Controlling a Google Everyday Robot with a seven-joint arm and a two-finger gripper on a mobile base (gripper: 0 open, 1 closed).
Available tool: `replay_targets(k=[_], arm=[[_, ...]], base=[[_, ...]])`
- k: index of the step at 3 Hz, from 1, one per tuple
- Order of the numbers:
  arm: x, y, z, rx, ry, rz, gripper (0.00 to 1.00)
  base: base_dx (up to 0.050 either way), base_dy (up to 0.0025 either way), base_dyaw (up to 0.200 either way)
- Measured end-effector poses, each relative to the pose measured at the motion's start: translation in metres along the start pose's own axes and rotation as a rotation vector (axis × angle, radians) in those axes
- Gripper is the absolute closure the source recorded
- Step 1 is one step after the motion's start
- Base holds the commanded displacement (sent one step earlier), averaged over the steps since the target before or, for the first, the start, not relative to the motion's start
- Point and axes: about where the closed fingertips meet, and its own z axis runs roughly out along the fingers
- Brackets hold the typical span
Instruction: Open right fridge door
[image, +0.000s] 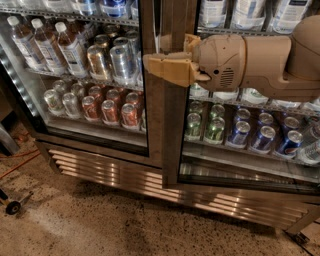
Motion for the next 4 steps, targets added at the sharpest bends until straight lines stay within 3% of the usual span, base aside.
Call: replay_targets(k=[2, 4], arm=[[0.0, 0.0, 0.0, 0.0, 0.0, 0.0, 1.0], [-0.0002, 0.0, 0.0001, 0.0, 0.0, 0.0, 1.0]], base=[[-0.05, 0.0, 0.0], [0.0, 0.00001, -0.196]])
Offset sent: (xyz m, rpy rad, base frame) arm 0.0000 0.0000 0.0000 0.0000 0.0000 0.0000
